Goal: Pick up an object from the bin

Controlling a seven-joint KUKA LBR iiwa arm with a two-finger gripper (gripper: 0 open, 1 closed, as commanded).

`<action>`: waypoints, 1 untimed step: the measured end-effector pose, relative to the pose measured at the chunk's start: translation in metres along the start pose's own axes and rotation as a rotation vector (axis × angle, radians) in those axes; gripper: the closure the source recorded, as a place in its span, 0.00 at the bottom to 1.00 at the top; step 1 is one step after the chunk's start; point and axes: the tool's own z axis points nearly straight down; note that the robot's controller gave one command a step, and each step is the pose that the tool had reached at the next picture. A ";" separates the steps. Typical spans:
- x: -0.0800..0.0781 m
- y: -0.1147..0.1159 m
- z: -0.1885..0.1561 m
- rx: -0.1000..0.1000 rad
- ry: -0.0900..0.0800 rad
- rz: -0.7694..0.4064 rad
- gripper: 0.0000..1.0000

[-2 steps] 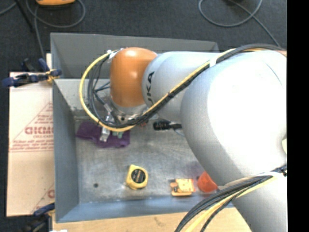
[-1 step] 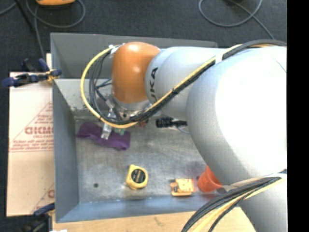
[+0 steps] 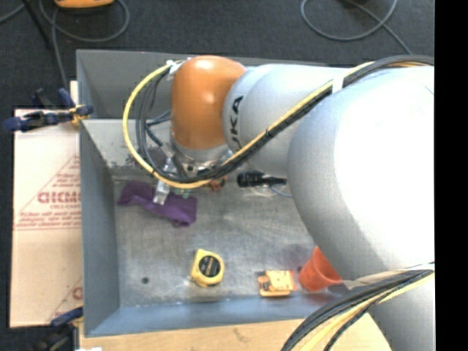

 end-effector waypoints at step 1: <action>0.000 0.000 -0.006 -0.002 -0.002 0.000 1.00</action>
Offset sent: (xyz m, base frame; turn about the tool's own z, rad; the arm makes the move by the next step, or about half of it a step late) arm -0.0001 0.0001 0.0065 0.0000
